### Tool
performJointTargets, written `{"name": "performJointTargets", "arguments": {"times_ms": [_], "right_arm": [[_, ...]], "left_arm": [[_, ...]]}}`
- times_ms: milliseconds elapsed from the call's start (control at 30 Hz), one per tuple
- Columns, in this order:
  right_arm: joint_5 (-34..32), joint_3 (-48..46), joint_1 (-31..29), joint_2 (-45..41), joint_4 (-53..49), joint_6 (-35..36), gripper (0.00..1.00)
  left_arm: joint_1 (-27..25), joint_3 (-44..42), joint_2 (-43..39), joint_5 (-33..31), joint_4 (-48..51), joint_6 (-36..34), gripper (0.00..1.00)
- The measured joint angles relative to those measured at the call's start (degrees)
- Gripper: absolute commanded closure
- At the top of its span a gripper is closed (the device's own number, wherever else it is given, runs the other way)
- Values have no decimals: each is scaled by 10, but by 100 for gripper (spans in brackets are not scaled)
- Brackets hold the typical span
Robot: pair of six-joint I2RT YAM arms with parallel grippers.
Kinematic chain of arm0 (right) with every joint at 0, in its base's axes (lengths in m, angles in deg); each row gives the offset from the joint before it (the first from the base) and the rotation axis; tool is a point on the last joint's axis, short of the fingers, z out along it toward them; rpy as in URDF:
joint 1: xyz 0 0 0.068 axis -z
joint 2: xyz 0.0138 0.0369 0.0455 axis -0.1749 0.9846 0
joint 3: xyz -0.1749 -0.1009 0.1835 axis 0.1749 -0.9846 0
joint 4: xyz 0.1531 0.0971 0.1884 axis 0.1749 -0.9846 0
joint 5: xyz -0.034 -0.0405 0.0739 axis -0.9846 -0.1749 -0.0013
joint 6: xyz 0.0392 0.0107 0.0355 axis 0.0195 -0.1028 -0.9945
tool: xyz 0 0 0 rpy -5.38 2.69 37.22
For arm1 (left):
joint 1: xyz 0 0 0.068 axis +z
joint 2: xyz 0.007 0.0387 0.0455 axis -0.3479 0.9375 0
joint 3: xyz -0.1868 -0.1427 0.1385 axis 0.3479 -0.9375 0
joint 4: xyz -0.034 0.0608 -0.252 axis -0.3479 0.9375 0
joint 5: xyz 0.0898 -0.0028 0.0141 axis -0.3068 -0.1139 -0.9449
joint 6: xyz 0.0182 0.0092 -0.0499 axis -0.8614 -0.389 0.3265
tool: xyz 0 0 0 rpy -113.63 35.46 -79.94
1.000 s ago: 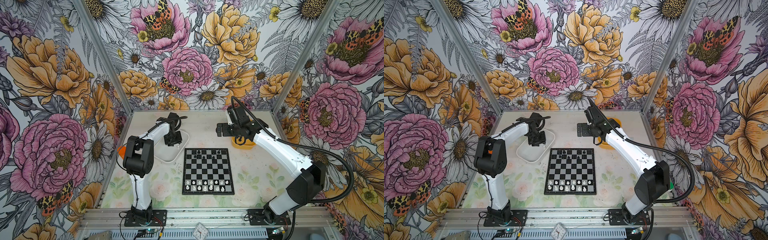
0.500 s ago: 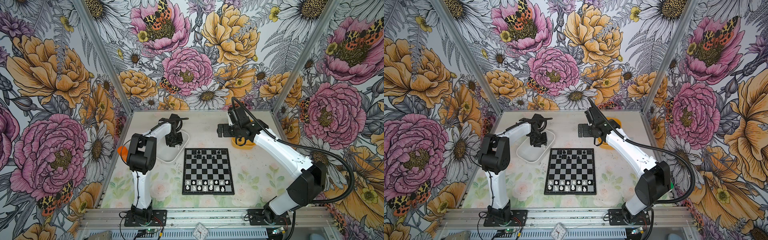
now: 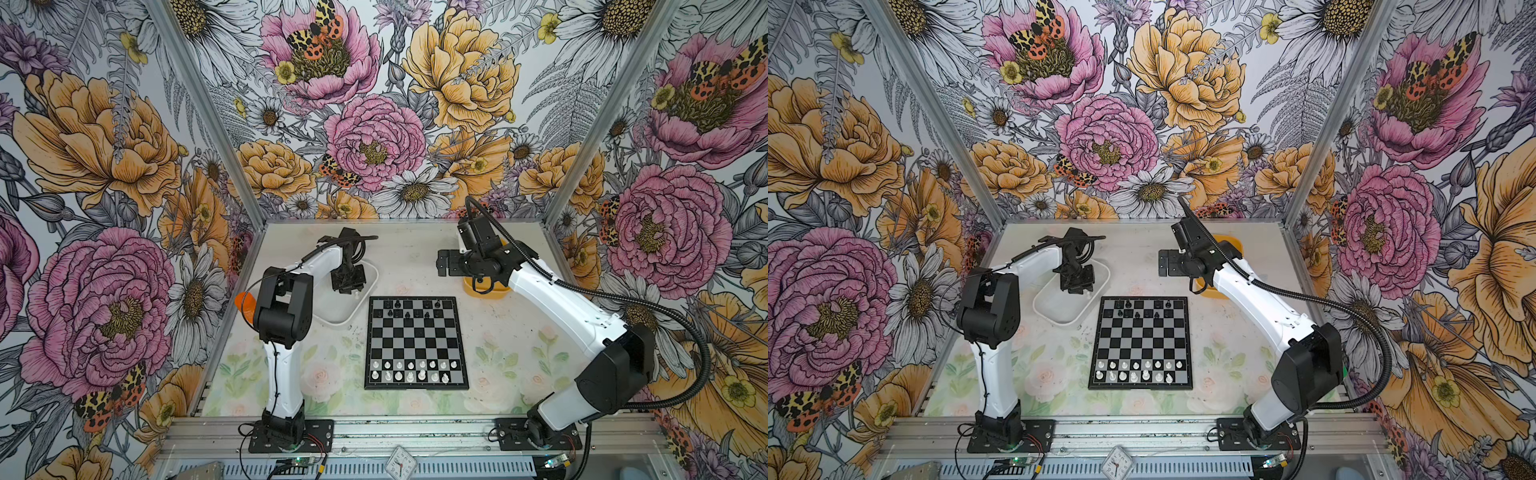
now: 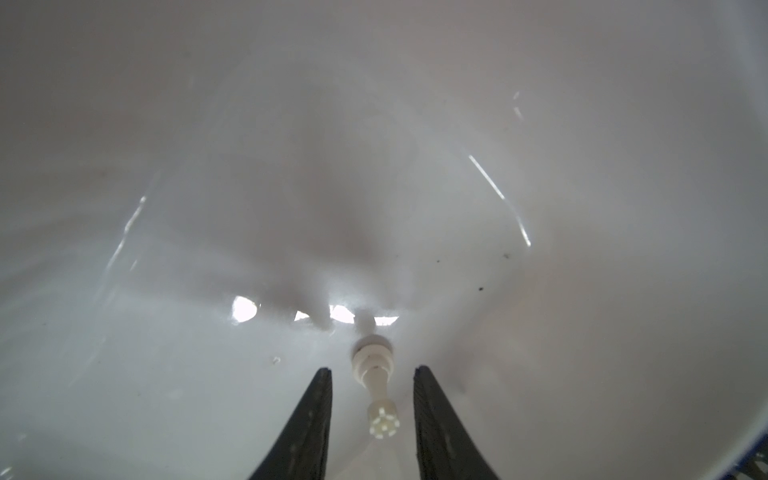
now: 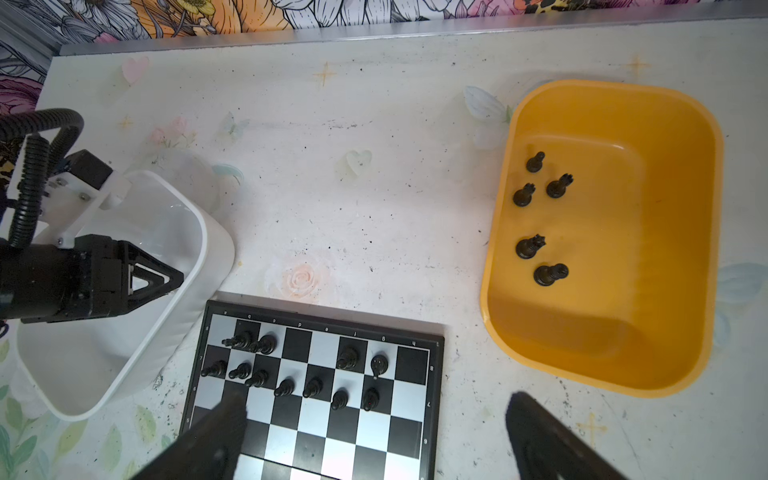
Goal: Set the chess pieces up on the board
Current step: 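Lower the left gripper around the last white piece in the tray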
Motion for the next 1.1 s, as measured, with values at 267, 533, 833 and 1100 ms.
{"name": "performJointTargets", "arguments": {"times_ms": [267,533,833,1100], "right_arm": [[-8,-9,0,-10,0,-2,0],[-11,-13,0,-10,0,-2,0],[-11,-14,0,-10,0,-2,0],[-13,-14,0,-12,0,-4,0]], "left_arm": [[-4,0,0,0,0,0,68],[-8,-1,0,0,0,0,71],[-8,-9,0,0,0,-2,77],[-7,-10,0,-1,0,-4,78]]}}
